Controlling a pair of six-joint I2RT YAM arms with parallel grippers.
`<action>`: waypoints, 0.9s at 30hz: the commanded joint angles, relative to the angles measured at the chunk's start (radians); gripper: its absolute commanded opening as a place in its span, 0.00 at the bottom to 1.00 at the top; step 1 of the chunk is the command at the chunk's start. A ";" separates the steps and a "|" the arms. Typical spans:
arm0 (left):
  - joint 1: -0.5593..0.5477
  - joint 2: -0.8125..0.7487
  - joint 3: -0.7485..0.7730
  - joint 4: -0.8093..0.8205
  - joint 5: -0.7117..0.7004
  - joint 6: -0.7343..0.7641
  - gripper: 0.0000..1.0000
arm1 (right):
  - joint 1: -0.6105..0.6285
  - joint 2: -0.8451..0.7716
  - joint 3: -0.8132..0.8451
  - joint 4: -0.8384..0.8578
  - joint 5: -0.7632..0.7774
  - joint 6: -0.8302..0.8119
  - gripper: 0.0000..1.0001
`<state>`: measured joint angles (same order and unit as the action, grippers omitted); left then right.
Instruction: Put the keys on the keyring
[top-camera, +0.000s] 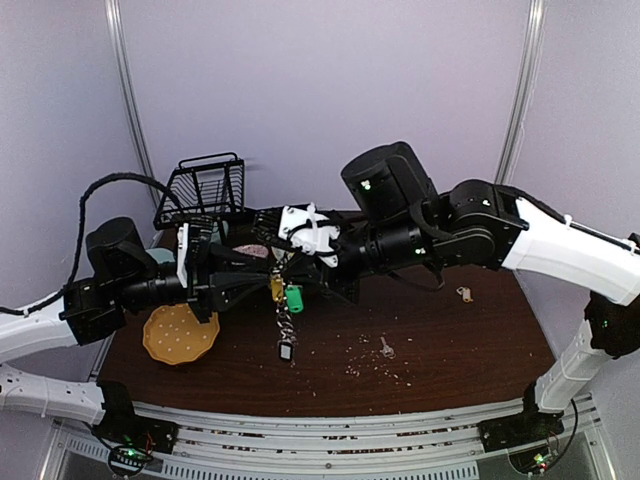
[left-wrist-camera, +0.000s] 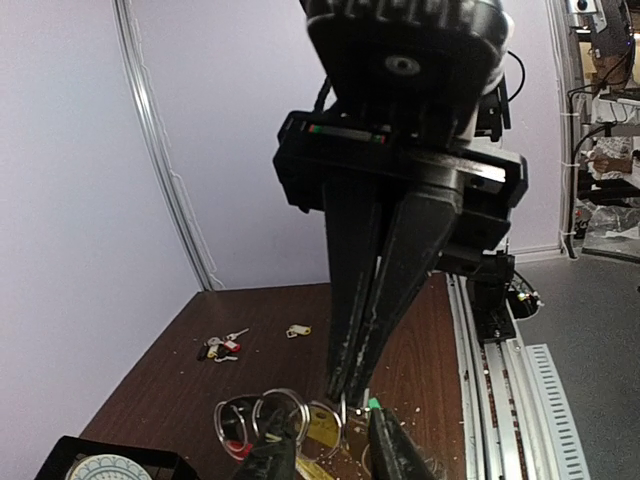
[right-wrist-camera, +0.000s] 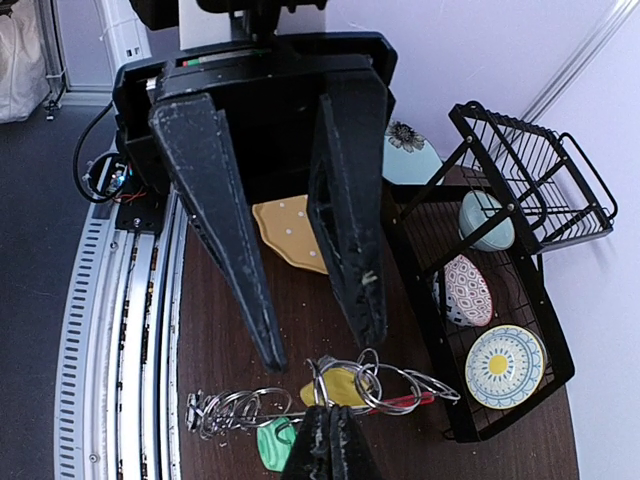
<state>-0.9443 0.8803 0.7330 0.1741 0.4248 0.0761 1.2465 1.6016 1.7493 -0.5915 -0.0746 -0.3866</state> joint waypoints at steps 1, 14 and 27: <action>-0.002 0.015 0.009 0.036 0.070 -0.021 0.28 | 0.011 0.016 0.055 -0.002 0.010 -0.023 0.00; -0.002 0.036 0.023 -0.004 0.031 -0.001 0.16 | 0.018 0.002 0.054 0.008 0.010 -0.032 0.00; -0.002 -0.014 -0.028 0.109 0.002 -0.063 0.00 | 0.007 -0.039 -0.052 0.085 -0.007 0.007 0.17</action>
<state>-0.9443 0.9039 0.7292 0.1658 0.4480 0.0547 1.2587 1.6207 1.7626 -0.5819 -0.0746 -0.4118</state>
